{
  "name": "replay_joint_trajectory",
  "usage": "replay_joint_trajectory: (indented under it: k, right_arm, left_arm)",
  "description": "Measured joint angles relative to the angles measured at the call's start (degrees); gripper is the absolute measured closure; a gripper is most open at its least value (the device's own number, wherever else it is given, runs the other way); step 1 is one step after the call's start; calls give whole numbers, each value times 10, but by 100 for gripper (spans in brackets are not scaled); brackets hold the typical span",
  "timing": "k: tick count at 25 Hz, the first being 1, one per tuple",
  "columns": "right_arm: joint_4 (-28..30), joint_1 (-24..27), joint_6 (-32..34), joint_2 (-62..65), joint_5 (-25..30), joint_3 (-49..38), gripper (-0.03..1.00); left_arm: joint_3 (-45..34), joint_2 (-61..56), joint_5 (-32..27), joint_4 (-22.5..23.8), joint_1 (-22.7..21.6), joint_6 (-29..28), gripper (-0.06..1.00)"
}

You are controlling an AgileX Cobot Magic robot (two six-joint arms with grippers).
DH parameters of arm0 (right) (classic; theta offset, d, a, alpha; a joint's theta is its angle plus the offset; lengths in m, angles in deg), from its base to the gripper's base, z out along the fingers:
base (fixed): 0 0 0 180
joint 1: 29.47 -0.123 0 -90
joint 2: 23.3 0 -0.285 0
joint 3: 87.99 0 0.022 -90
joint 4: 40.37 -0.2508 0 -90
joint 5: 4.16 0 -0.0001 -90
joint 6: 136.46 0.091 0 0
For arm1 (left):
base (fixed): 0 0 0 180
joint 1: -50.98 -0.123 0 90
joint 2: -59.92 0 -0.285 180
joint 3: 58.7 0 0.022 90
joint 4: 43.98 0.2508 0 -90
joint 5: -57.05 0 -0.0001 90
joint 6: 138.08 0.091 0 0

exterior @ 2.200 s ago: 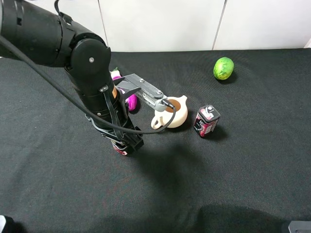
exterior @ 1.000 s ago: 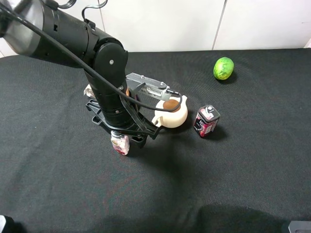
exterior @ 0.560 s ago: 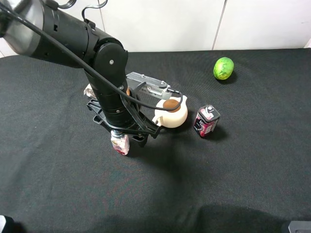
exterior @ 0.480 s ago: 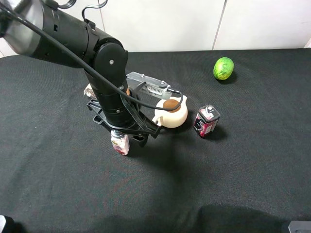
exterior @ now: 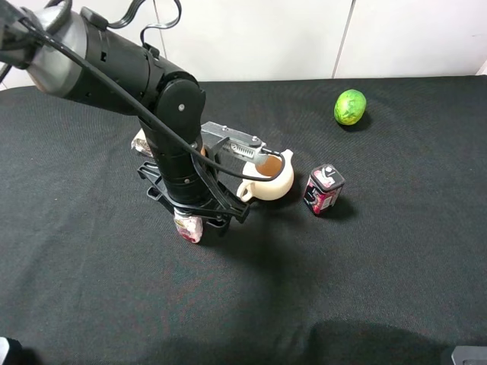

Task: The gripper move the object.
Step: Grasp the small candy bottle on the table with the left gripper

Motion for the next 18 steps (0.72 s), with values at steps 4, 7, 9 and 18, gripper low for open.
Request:
replay_joint_trajectory:
  k: [4,7,9,18]
  right_arm:
    - [0,0,0,0,0,0,27]
    - [0,0,0,0,0,0,27]
    - [0,0,0,0,0,0,27]
    - [0,0,0,0,0,0,27]
  left_arm:
    - [0,2,-14,0,0,-6,15]
    - [0,4,-27,0,0,-8,15]
    - [0,4,-28,4,0,-9,15]
    - [0,4,-32,13,0,-10,15]
